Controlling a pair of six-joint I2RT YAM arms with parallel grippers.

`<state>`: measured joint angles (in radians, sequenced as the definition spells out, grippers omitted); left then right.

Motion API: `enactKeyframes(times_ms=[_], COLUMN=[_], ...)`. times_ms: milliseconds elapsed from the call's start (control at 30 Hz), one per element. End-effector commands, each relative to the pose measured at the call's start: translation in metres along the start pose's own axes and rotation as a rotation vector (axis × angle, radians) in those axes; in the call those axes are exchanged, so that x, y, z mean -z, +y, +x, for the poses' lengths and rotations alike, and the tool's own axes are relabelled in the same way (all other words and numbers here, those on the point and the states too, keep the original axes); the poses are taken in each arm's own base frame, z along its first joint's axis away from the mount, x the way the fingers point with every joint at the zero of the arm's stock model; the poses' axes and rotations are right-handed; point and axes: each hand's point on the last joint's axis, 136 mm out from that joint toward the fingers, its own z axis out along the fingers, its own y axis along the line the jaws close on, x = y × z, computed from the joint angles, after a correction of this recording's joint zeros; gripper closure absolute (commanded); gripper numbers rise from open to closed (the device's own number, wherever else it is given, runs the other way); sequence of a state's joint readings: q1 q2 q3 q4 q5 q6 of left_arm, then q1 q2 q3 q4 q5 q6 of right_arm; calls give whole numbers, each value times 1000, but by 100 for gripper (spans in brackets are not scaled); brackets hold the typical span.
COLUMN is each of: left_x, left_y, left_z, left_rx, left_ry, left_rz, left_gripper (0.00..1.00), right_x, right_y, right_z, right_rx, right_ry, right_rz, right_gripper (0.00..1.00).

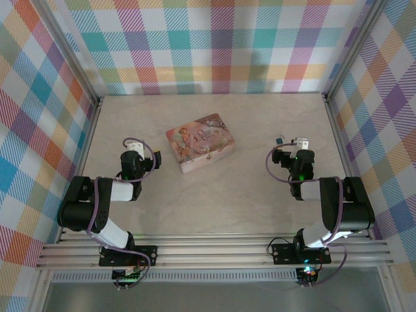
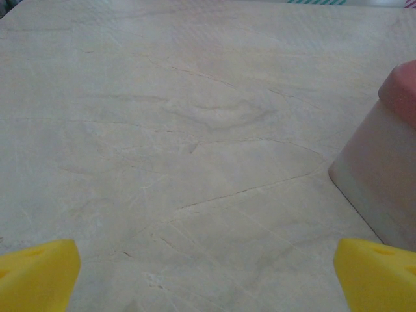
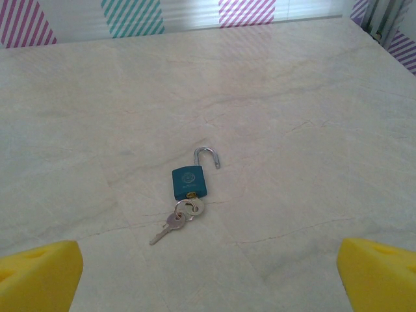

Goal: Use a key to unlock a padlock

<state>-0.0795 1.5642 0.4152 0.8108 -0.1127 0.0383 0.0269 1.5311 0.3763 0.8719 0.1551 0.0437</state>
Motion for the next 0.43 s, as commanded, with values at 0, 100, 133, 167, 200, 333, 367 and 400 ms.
enactKeyframes(times_ms=[0, 100, 133, 167, 200, 333, 367, 400], left_x=[-1, -1, -1, -1, -1, -1, -1, -1], left_y=[1, 1, 1, 1, 1, 1, 1, 1], left_z=[-1, -1, -1, -1, -1, -1, -1, -1], left_rx=[13, 14, 13, 14, 14, 13, 13, 12], left_ry=[2, 2, 2, 1, 2, 1, 2, 2], left_rz=[3, 4, 4, 4, 4, 4, 4, 5], left_gripper=[0, 0, 0, 0, 0, 0, 0, 0], right_x=[-1, -1, -1, -2, -2, -2, -2, -1], right_y=[2, 2, 2, 3, 3, 2, 3, 3], right_z=[-4, -4, -4, -4, -4, -4, -4, -4], right_rx=[-8, -7, -6, -6, -5, -5, -5, -6], right_ry=[-10, -9, -10, -9, -7, -8, -10, -8], right_rz=[-13, -15, -13, -15, -15, -13, -15, -16], right_gripper=[0, 0, 0, 0, 0, 0, 0, 0])
